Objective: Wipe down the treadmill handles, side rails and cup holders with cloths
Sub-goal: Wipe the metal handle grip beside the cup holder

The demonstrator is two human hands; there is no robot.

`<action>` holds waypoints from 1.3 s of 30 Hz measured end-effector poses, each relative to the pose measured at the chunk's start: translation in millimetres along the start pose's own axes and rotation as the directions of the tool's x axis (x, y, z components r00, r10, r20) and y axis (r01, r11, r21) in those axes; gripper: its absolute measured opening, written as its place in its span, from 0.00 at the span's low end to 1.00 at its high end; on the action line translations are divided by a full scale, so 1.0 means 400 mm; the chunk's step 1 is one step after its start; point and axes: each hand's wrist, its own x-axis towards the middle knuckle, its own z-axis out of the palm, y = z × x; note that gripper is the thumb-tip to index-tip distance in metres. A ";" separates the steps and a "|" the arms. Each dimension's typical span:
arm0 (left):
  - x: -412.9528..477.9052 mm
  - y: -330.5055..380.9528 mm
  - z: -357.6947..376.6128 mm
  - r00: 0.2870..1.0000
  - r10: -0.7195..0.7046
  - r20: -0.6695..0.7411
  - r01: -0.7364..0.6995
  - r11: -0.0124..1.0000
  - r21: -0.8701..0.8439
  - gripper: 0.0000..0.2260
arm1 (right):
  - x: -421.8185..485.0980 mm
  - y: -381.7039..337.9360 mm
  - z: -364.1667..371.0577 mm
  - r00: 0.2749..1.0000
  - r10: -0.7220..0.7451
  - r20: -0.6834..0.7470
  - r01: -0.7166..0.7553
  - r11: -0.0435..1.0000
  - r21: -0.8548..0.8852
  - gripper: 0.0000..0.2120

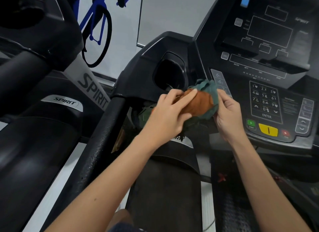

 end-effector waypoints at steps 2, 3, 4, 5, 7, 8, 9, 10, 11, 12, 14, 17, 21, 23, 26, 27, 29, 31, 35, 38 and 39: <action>0.005 0.010 0.009 1.000 -0.005 -0.014 0.005 1.000 0.005 0.24 | -0.001 -0.003 0.000 1.000 0.003 -0.004 -0.003 1.000 -0.003 0.23; 0.000 0.001 0.006 0.999 -0.010 -0.039 0.010 1.000 -0.021 0.22 | -0.001 -0.003 0.000 1.000 0.008 0.000 -0.008 1.000 -0.006 0.23; -0.009 -0.016 0.000 0.997 -0.020 -0.069 0.016 0.998 -0.057 0.20 | -0.002 -0.001 0.000 1.000 0.015 0.000 -0.015 1.000 -0.011 0.24; -0.023 -0.036 -0.010 0.995 -0.036 -0.093 0.028 0.995 -0.092 0.17 | -0.003 0.001 0.001 1.000 0.021 -0.002 -0.021 1.000 -0.014 0.23; -0.047 -0.079 -0.036 0.990 -0.106 -0.097 0.089 0.981 -0.173 0.13 | -0.003 0.003 0.001 1.000 0.020 -0.009 -0.020 1.000 -0.012 0.23; -0.055 -0.093 -0.052 0.985 -0.163 -0.063 0.145 0.965 -0.219 0.12 | -0.004 0.003 0.001 1.000 0.019 -0.010 -0.019 1.000 -0.010 0.23; -0.058 -0.101 -0.067 0.975 -0.220 -0.013 0.210 0.945 -0.252 0.12 | -0.005 0.003 0.001 1.000 0.018 -0.011 -0.018 1.000 -0.010 0.23; -0.054 -0.104 -0.078 0.965 -0.260 0.041 0.261 0.927 -0.270 0.13 | -0.006 0.002 0.000 1.000 0.015 -0.011 -0.015 1.000 -0.010 0.22; -0.044 -0.104 -0.086 0.957 -0.276 0.091 0.291 0.915 -0.279 0.14 | -0.007 0.003 0.001 1.000 0.014 -0.010 -0.014 1.000 -0.009 0.22; -0.030 -0.097 -0.089 0.953 -0.273 0.131 0.300 0.910 -0.286 0.13 | -0.007 0.002 0.001 1.000 0.015 -0.009 -0.015 1.000 -0.007 0.22; 0.011 -0.063 -0.083 0.954 -0.244 0.175 0.287 0.911 -0.296 0.12 | -0.007 0.001 0.004 1.000 0.016 -0.007 -0.016 1.000 0.002 0.23; 0.092 -0.007 -0.062 0.953 -0.236 0.193 0.286 0.910 -0.300 0.12 | -0.005 -0.002 0.006 1.000 0.026 -0.001 -0.026 1.000 0.009 0.24; 0.173 -0.005 -0.056 0.848 -0.297 0.439 0.498 0.727 -0.472 0.05 | -0.003 -0.004 0.002 1.000 0.027 0.016 -0.027 0.999 0.016 0.22; 0.190 -0.029 -0.055 0.779 -0.288 0.557 0.604 0.583 -0.543 0.05 | -0.004 -0.002 0.000 1.000 0.023 0.007 -0.024 0.999 0.022 0.22; 0.202 -0.064 -0.059 0.676 -0.247 0.695 0.699 0.515 -0.496 0.11 | -0.004 -0.003 0.001 1.000 0.025 0.001 -0.025 0.999 0.028 0.22; 0.198 -0.074 -0.062 0.645 -0.254 0.721 0.717 0.529 -0.455 0.12 | -0.005 -0.003 0.000 1.000 0.028 0.002 -0.028 0.999 0.026 0.22; 0.179 -0.095 -0.069 0.591 -0.287 0.754 0.746 0.550 -0.375 0.14 | -0.006 -0.006 -0.004 0.999 0.034 0.006 -0.034 0.999 0.023 0.23; 0.150 -0.121 -0.081 0.555 -0.317 0.769 0.762 0.565 -0.317 0.13 | -0.006 -0.008 -0.003 0.999 0.041 0.010 -0.041 0.999 0.025 0.23; 0.121 -0.140 -0.107 0.633 -0.321 0.705 0.678 0.669 -0.305 0.10 | -0.006 -0.006 0.000 0.999 0.044 0.004 -0.044 0.998 0.033 0.22; 0.149 -0.093 -0.093 0.767 -0.271 0.582 0.555 0.735 -0.389 0.06 | -0.004 -0.005 0.002 0.999 0.042 -0.004 -0.042 0.998 0.045 0.23; 0.161 -0.073 -0.084 0.794 -0.251 0.553 0.527 0.738 -0.422 0.06 | -0.004 -0.004 0.003 0.999 0.046 -0.007 -0.045 0.998 0.052 0.23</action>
